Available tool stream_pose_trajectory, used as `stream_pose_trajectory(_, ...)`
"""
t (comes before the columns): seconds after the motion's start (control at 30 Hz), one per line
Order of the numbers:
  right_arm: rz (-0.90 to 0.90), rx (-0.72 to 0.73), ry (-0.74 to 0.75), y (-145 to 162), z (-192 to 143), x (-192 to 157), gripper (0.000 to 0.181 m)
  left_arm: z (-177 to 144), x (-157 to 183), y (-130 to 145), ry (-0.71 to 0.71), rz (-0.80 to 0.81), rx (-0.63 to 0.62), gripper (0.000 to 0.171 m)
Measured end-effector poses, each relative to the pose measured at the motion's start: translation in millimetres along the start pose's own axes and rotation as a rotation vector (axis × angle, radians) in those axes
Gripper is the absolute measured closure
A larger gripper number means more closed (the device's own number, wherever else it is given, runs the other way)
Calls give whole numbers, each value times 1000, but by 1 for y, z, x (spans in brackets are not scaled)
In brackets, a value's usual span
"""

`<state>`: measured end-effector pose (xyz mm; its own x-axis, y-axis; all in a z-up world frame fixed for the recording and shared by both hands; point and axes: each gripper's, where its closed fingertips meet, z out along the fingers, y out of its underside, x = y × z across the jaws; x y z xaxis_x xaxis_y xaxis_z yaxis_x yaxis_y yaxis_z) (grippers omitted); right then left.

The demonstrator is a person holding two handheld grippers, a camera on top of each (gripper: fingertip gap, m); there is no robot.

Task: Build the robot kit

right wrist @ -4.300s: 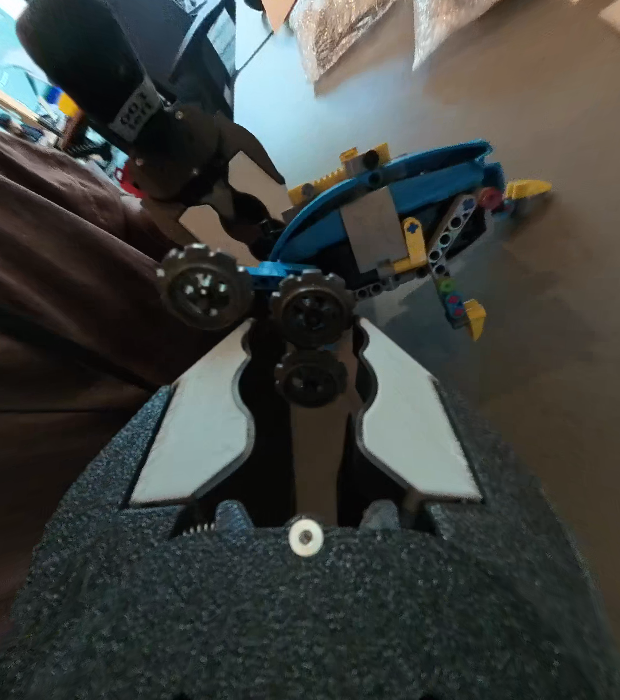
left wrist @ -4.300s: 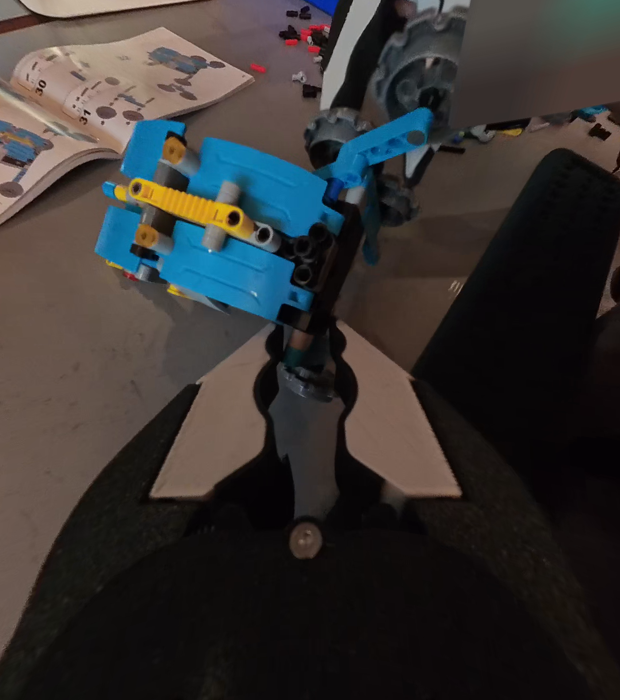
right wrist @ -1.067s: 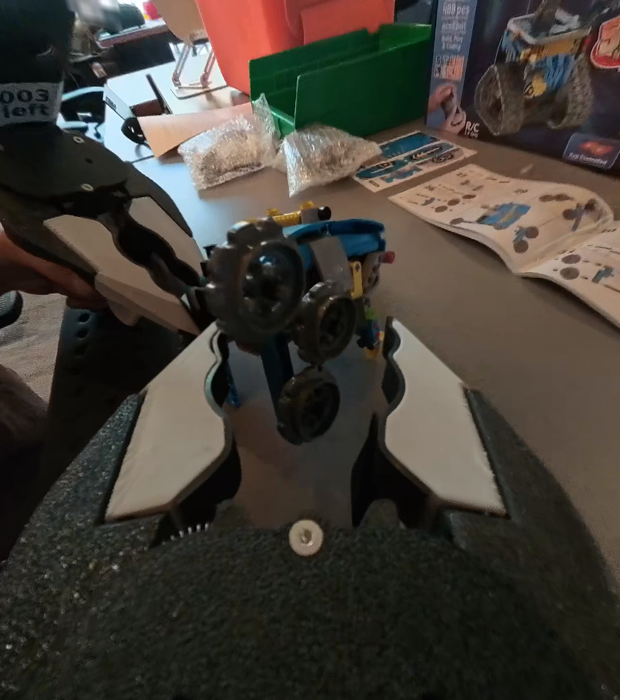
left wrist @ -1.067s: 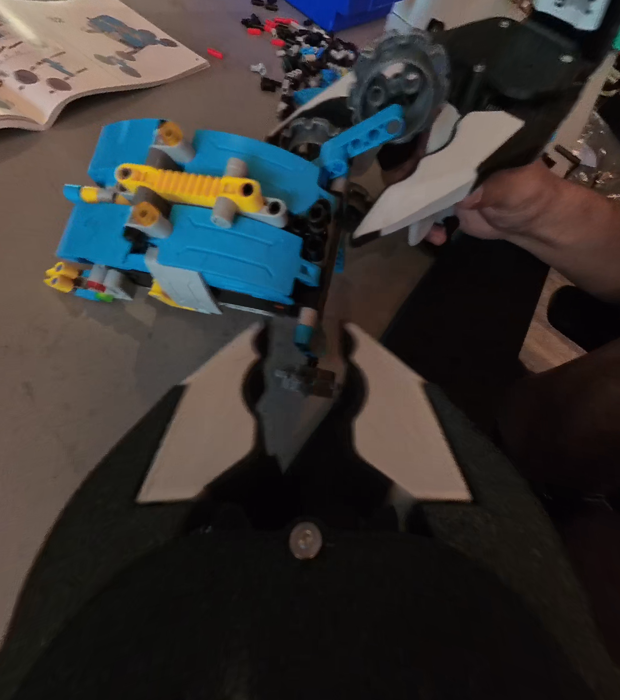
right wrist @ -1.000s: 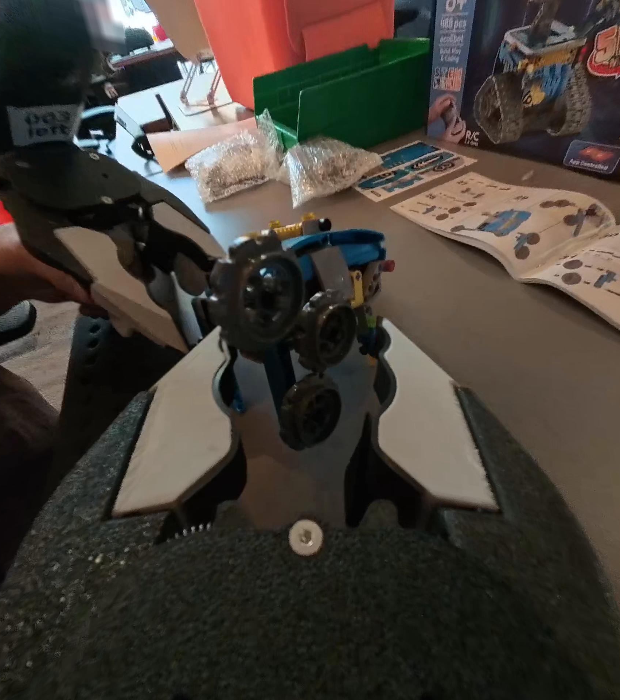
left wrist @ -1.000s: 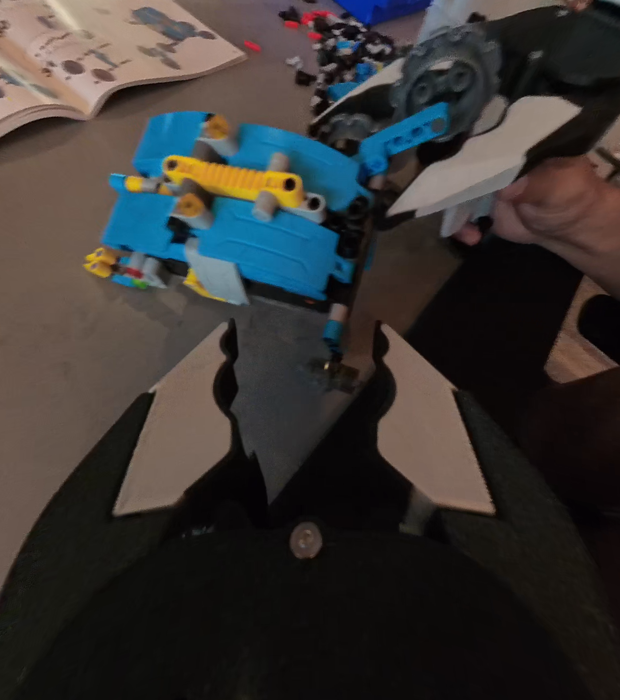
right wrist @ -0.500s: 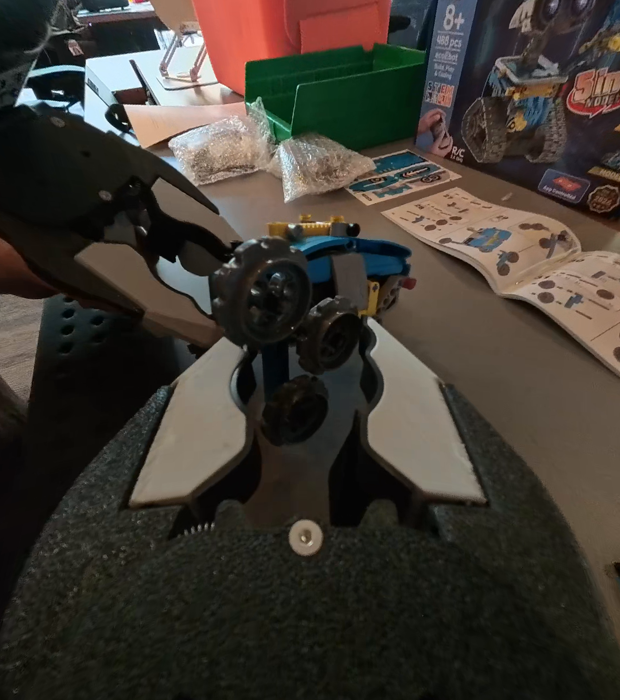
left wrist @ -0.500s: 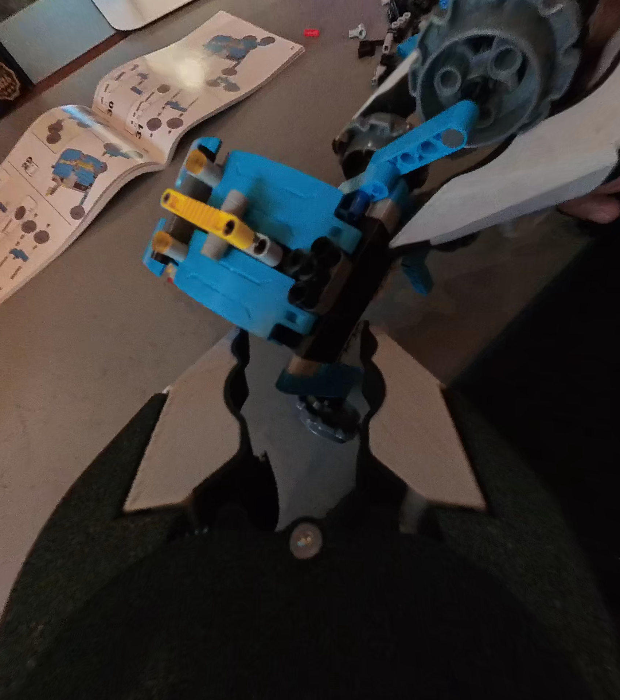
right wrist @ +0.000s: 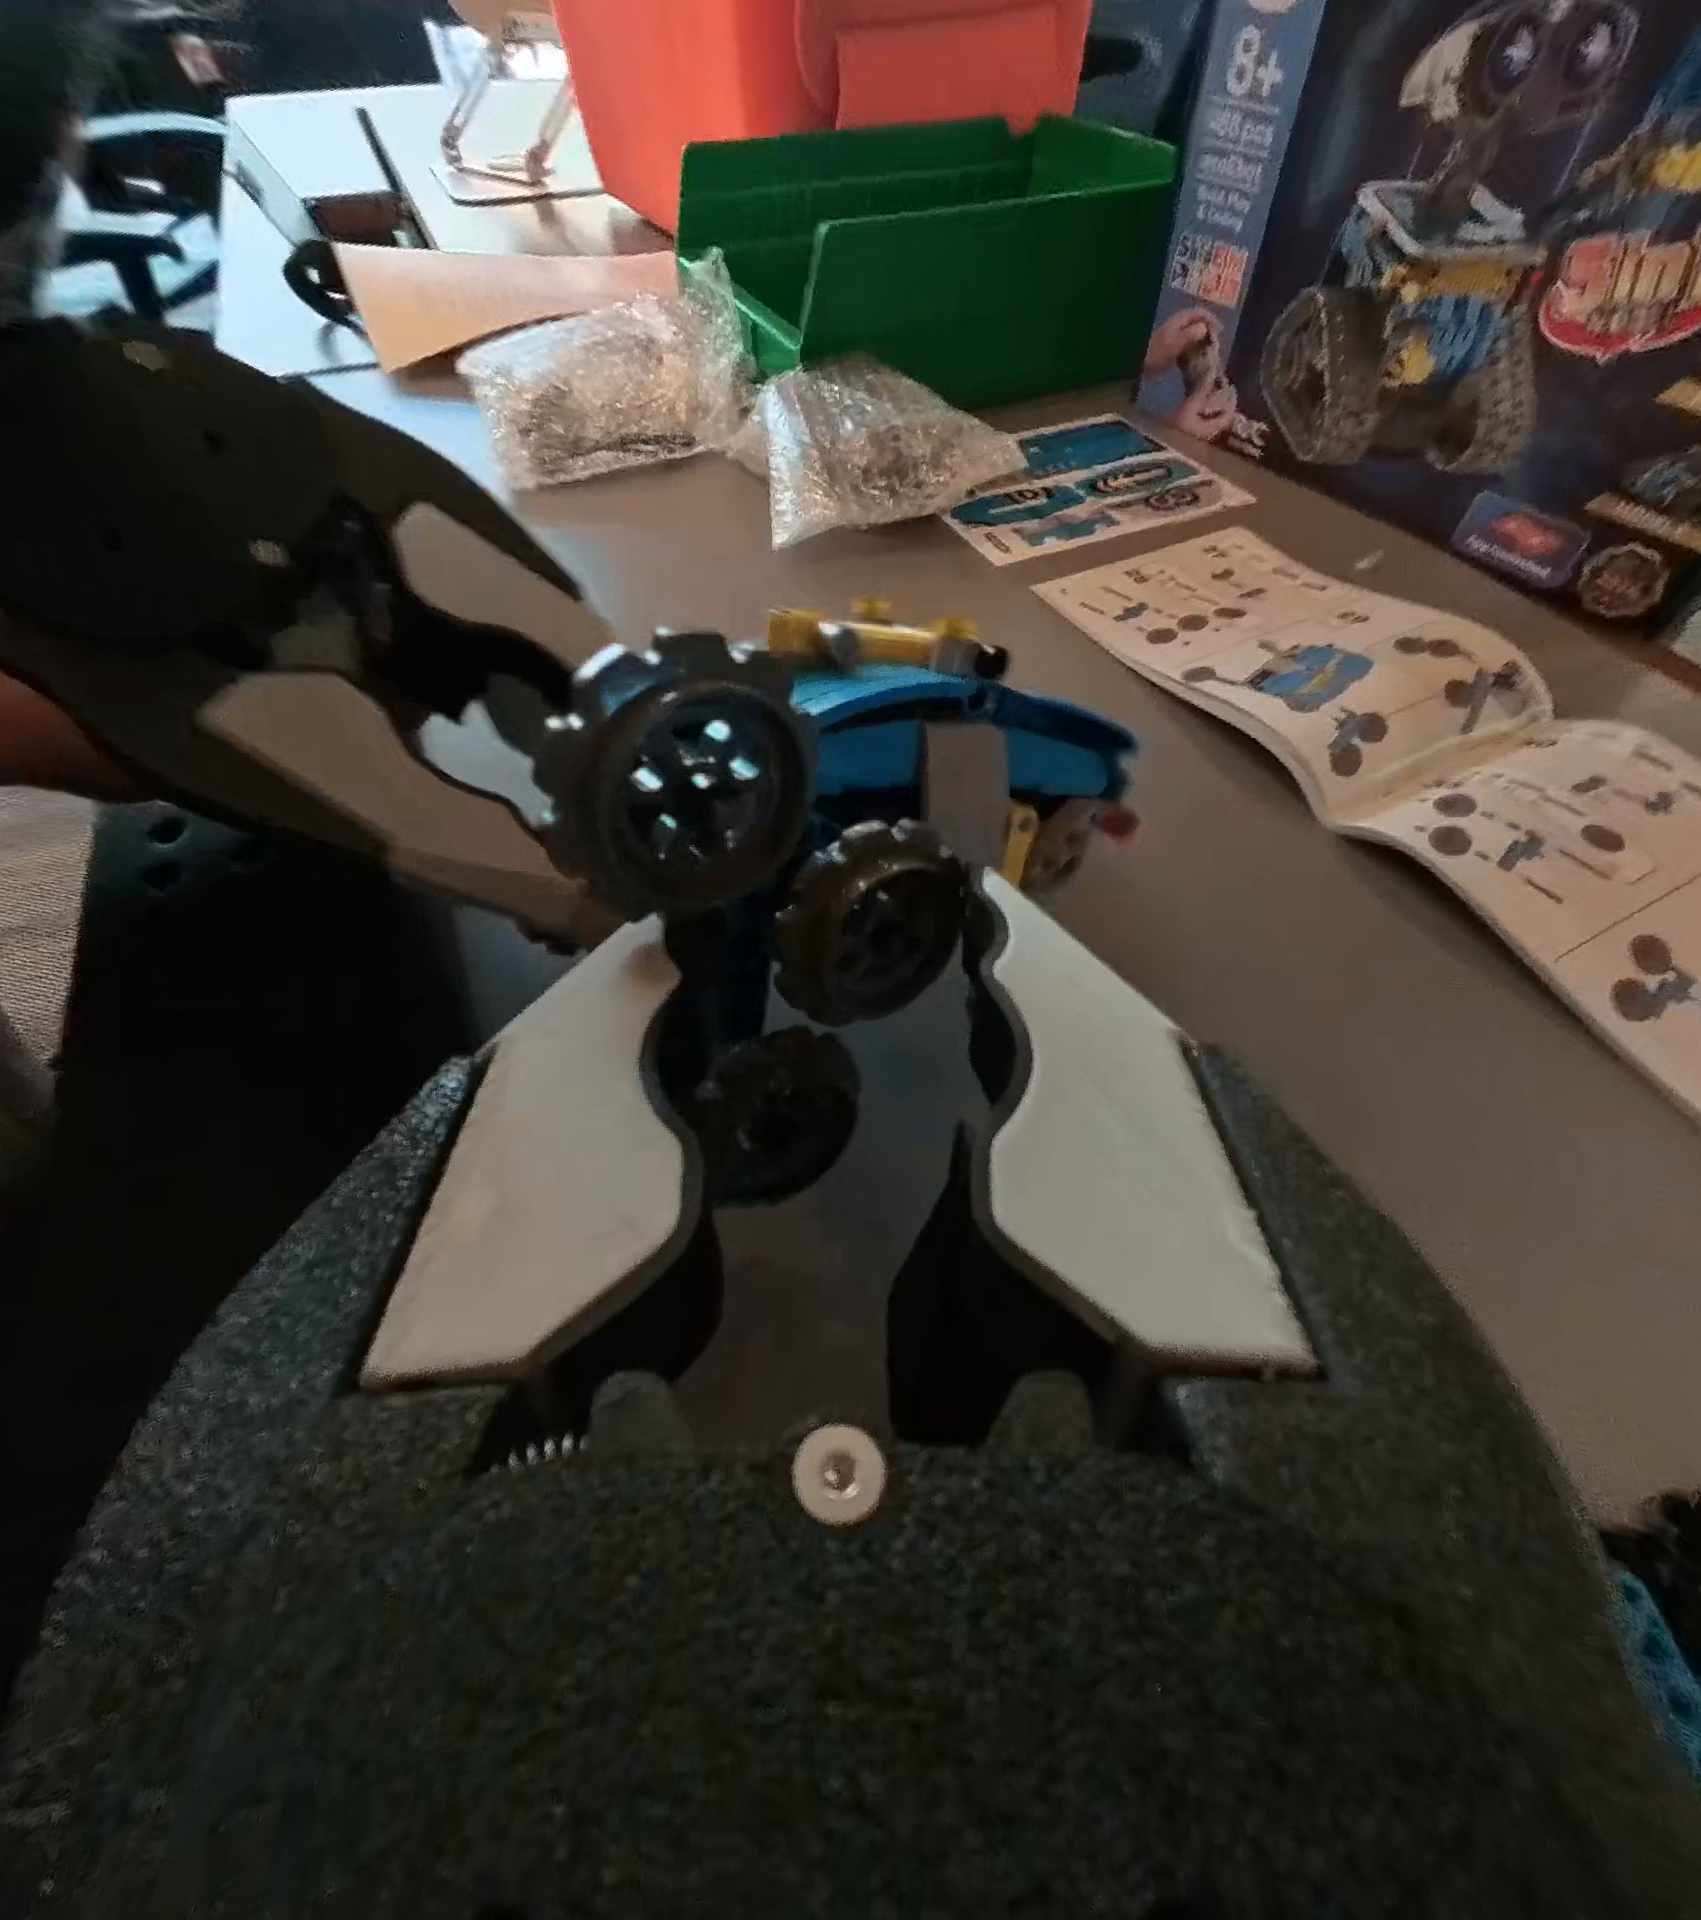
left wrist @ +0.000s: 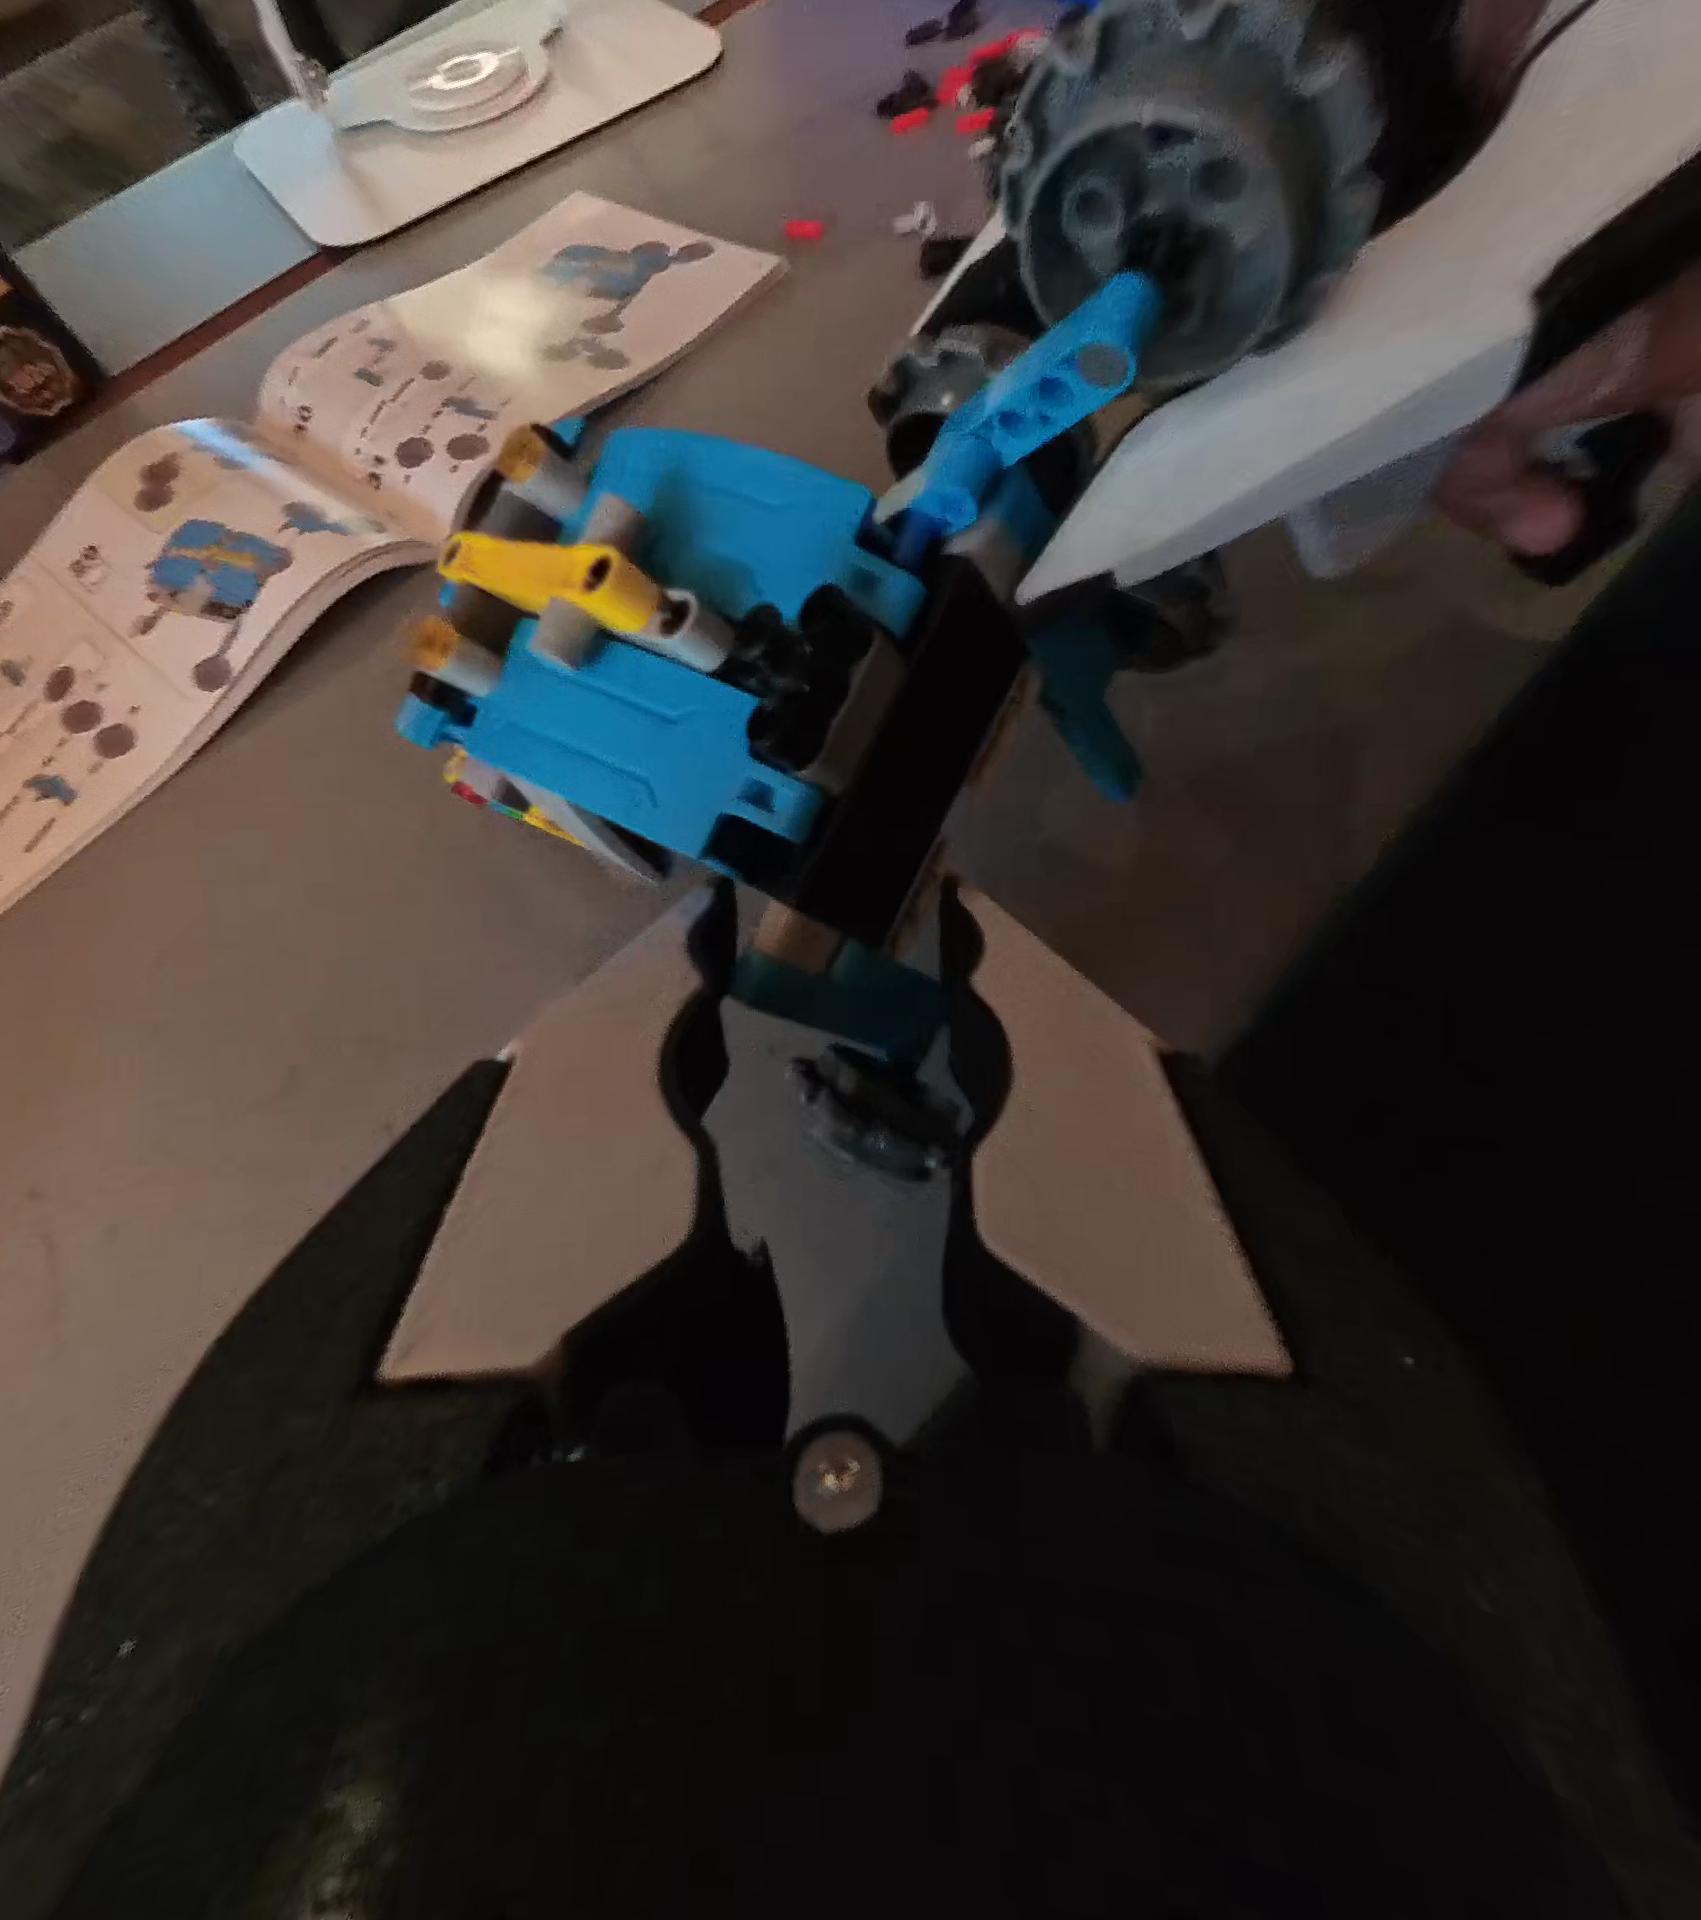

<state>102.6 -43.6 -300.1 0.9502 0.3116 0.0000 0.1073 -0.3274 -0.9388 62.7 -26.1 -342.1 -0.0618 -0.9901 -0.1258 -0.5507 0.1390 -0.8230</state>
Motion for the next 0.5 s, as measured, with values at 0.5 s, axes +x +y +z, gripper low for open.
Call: stream_pose_trajectory(0.5,86,-19,142,15,-11,6,82,1,28,-26,424,-248,71,164)
